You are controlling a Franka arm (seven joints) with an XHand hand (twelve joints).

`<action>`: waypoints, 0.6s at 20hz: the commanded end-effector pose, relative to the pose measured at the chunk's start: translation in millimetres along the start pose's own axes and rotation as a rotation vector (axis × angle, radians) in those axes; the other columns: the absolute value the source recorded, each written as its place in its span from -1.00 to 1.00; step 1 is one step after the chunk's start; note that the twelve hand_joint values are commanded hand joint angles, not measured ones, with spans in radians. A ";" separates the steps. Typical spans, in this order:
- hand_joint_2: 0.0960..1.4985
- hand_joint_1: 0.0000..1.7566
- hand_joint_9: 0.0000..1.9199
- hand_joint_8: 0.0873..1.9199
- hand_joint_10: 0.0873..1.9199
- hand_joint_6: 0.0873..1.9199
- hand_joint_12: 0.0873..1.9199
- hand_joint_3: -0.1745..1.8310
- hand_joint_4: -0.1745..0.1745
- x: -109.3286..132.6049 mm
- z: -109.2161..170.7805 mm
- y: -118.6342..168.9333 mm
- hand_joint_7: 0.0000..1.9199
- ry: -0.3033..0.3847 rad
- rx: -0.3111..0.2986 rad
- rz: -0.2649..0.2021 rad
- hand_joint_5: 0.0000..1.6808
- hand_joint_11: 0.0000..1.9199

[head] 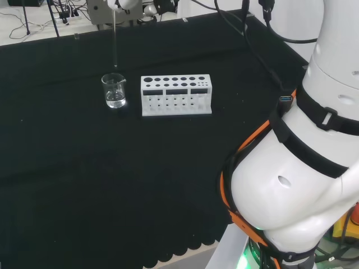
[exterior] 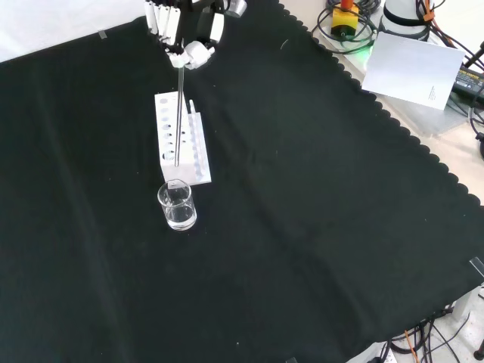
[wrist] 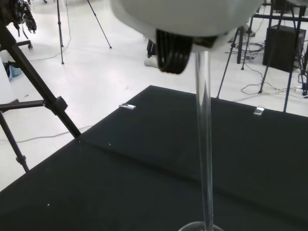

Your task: Stir in the beaker to the left of the white test tube rack with the glass rod.

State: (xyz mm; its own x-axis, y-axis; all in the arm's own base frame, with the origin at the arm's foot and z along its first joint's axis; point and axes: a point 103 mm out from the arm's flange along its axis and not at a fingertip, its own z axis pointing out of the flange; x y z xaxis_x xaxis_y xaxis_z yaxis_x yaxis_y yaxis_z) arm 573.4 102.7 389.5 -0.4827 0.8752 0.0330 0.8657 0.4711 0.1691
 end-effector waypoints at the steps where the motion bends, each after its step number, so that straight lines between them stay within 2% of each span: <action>1: -0.27 0.51 0.78 -0.08 -0.43 -0.45 -0.04 -0.05 -1.00 0.6 34.0 21.5 0.36 0.051 0.026 -0.065 0.43 0.66; 12: -0.27 0.51 0.78 -0.08 -0.44 -0.45 -0.04 -0.05 -1.00 -17.6 67.8 40.5 0.36 0.080 0.063 -0.076 0.43 0.66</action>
State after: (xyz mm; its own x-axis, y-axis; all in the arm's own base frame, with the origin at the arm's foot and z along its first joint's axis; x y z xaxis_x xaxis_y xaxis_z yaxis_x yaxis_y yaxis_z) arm 612.3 115.7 344.0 -0.5399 0.8378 0.0809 0.8393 0.5286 0.1273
